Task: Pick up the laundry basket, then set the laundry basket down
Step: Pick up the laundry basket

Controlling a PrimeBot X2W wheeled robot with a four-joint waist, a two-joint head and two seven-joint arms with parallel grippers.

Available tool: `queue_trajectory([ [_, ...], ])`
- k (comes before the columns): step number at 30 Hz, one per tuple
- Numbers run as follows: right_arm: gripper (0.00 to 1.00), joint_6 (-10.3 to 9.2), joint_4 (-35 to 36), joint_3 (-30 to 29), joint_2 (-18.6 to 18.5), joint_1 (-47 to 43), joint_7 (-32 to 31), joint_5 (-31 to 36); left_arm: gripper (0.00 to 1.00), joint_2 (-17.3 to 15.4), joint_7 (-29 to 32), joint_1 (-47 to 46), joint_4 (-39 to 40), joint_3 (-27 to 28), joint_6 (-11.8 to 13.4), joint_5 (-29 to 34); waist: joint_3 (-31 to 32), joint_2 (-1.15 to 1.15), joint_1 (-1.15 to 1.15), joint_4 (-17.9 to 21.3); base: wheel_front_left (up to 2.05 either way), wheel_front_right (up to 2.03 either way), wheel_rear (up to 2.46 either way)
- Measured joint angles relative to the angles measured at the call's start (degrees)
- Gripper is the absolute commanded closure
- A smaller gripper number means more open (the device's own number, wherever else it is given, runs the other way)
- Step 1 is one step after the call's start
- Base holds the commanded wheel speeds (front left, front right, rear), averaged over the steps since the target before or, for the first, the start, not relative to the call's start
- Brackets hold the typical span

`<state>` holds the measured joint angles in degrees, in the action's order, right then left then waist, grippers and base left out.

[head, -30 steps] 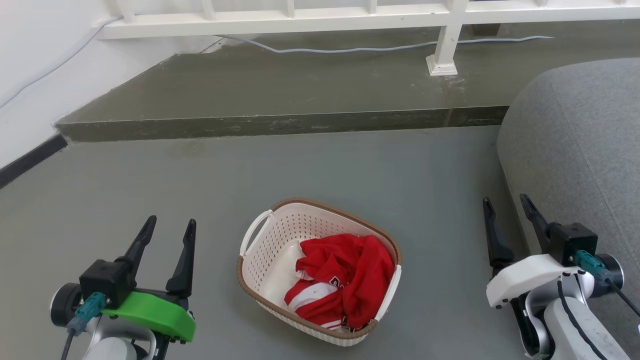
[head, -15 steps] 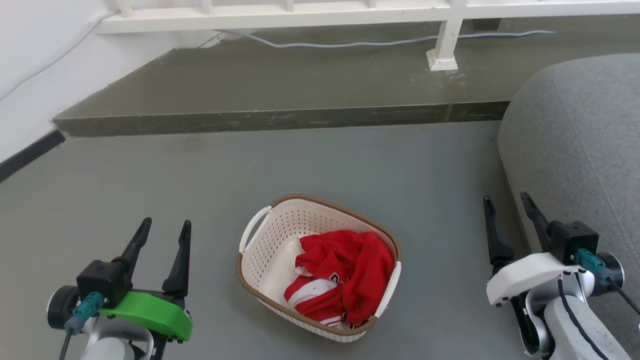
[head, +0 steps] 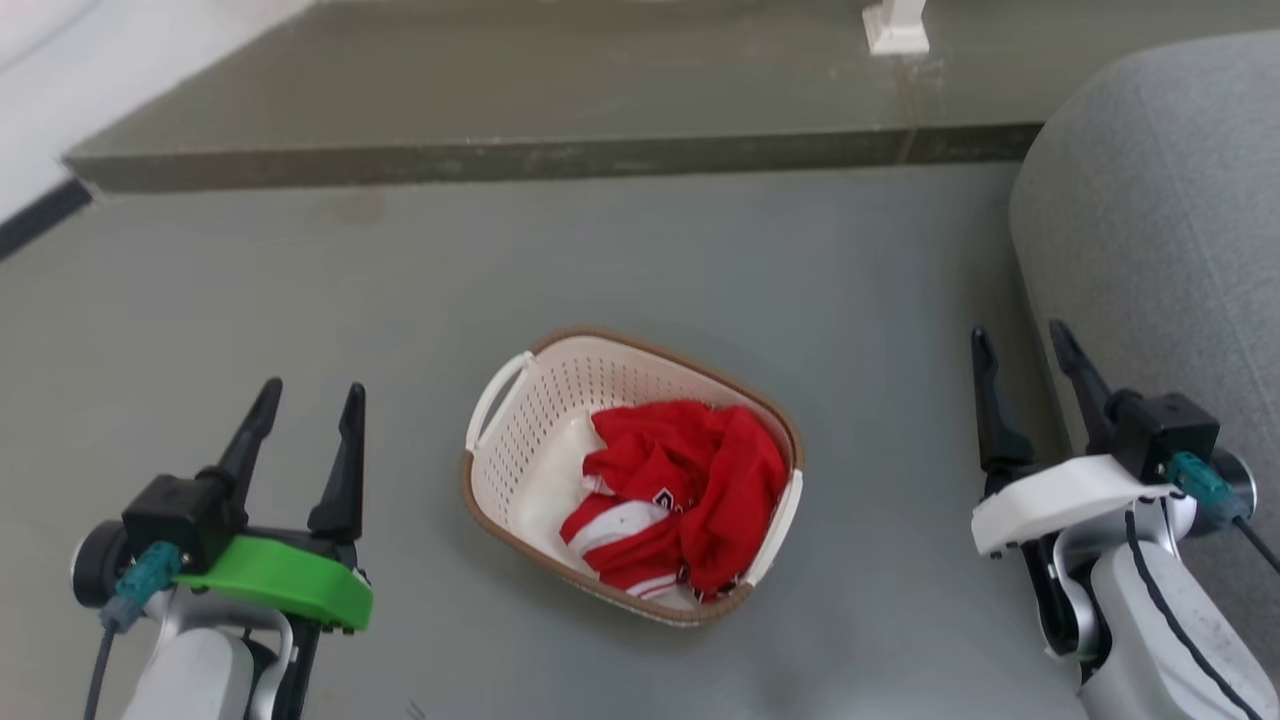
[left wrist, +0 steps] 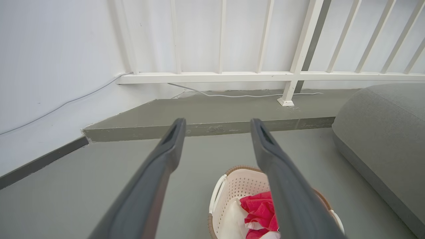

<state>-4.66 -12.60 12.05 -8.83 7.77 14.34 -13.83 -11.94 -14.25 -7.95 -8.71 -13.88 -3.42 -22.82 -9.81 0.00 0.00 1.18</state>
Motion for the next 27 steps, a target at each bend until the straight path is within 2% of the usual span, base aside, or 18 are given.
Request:
queue_trajectory([
  [14, 0.0, -0.58, 3.4, -1.4, 1.2, 4.4, 0.0, 0.8, 0.0, -0.3, 0.7, -6.0, -1.4, 0.2, -0.6, -0.2, -10.7, 0.0, 0.0, 0.8, 0.0, 0.0, 0.0],
  [27, 0.0, -0.98, 6.0, -0.9, 2.9, 8.4, 0.1, 1.3, 0.0, -2.0, 5.4, -13.4, -4.5, -1.3, -2.2, -1.1, -20.3, 0.0, 0.0, 2.7, 0.0, 0.0, 0.0],
])
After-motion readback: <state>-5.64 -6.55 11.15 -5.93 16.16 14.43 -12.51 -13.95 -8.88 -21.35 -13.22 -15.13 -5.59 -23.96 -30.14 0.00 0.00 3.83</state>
